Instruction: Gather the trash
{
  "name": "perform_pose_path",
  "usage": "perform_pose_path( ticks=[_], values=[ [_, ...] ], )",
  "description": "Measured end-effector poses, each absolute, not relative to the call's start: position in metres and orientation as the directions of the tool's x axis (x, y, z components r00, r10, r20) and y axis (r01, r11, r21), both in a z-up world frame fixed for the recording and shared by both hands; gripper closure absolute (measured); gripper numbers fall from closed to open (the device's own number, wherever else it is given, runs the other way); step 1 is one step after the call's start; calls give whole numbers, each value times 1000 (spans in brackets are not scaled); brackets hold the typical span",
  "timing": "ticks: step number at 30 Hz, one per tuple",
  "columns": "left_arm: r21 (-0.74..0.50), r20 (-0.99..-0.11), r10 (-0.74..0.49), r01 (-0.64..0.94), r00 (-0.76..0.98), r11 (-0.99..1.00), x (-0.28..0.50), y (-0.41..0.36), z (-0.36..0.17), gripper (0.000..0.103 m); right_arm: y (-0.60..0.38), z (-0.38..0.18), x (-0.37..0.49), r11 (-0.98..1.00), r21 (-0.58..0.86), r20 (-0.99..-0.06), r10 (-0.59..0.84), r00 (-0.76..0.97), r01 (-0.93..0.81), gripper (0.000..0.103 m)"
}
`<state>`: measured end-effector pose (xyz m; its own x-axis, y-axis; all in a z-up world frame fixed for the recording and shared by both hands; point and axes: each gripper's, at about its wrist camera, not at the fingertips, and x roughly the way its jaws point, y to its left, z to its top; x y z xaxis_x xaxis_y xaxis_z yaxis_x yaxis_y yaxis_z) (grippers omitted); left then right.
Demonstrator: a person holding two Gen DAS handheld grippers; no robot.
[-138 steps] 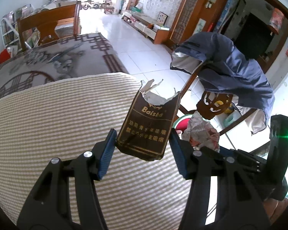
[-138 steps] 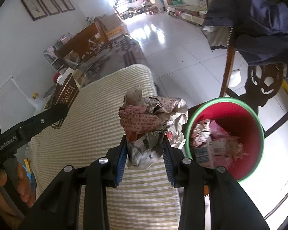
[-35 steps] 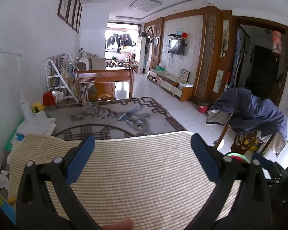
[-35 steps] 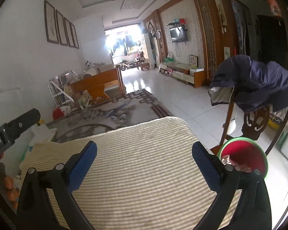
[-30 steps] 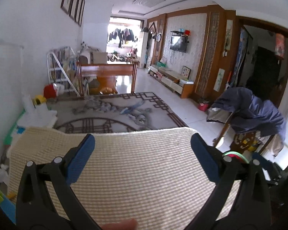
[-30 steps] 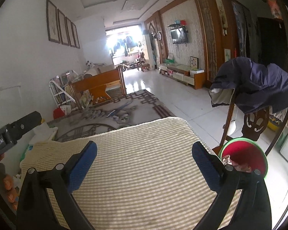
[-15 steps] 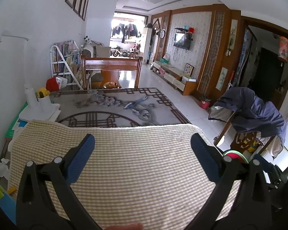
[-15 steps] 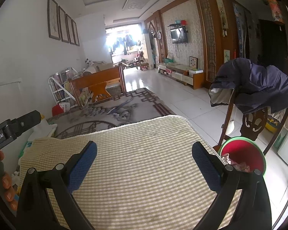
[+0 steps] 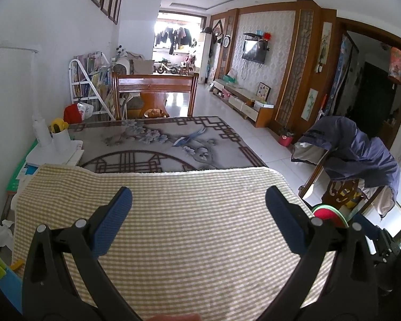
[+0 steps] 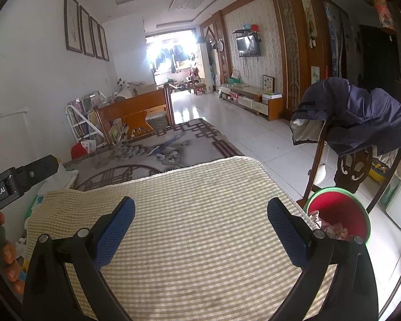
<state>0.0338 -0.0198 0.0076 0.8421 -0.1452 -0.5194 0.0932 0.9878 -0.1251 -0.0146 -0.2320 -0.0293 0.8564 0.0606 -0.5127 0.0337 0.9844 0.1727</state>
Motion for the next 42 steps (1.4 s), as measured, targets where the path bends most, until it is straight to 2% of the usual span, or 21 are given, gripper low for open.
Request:
perform_pose_path(
  ticks=[42],
  values=[
    [-113,-531,-151,107,834,988,38,-14,-4,5,-236,-48,1,985,170,-557,67,828,34,7]
  ],
)
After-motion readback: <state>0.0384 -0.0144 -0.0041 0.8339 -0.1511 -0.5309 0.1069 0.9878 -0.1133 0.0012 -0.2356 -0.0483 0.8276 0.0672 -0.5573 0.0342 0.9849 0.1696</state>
